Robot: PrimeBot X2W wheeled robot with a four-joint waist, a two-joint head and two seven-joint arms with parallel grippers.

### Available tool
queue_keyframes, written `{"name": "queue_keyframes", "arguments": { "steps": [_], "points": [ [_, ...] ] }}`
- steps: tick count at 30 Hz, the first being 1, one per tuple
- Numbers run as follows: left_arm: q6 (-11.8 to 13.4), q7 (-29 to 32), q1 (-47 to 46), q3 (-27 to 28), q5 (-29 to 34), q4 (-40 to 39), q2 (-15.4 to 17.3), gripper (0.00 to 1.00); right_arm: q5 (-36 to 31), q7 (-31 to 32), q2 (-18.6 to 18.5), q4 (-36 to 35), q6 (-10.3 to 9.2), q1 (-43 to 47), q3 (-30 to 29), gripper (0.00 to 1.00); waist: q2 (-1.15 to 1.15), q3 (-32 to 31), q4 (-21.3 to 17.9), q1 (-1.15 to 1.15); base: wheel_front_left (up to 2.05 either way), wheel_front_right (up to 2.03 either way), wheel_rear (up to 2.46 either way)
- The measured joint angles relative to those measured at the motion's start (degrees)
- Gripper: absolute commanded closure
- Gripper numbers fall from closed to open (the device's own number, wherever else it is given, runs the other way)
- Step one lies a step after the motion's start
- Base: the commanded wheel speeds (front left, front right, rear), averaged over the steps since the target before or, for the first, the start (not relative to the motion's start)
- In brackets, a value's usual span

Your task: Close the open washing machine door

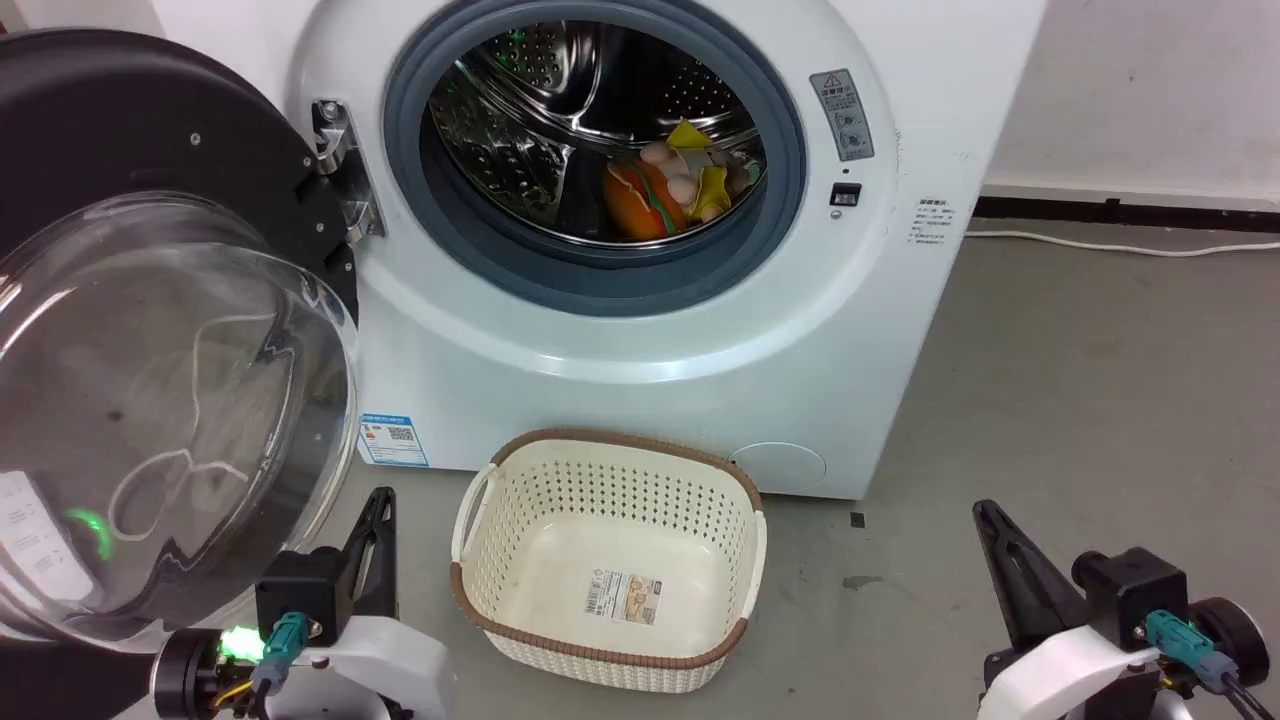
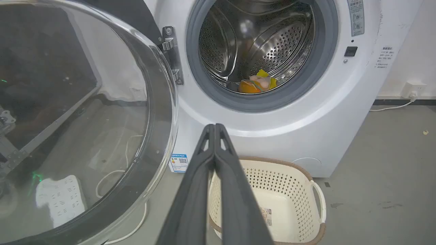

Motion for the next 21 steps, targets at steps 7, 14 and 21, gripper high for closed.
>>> {"name": "queue_keyframes", "arguments": {
  "steps": [7, 14, 21],
  "points": [
    [0.0, 0.0, 0.0, 0.0, 0.0, 0.0, 0.0, 1.0, 0.0, 0.0, 0.0, 0.0, 0.0, 0.0, 0.0, 1.0, 0.0, 0.0, 0.0, 0.0, 0.0, 0.0, 0.0],
    [0.0, 0.0, 0.0, 0.0, 0.0, 0.0, 0.0, 1.0, 0.0, 0.0, 0.0, 0.0, 0.0, 0.0, 0.0, 1.0, 0.0, 0.0, 0.0, 0.0, 0.0, 0.0, 0.0],
    [0.0, 0.0, 0.0, 0.0, 0.0, 0.0, 0.0, 1.0, 0.0, 0.0, 0.0, 0.0, 0.0, 0.0, 0.0, 1.0, 0.0, 0.0, 0.0, 0.0, 0.0, 0.0, 0.0]
  ]
}}
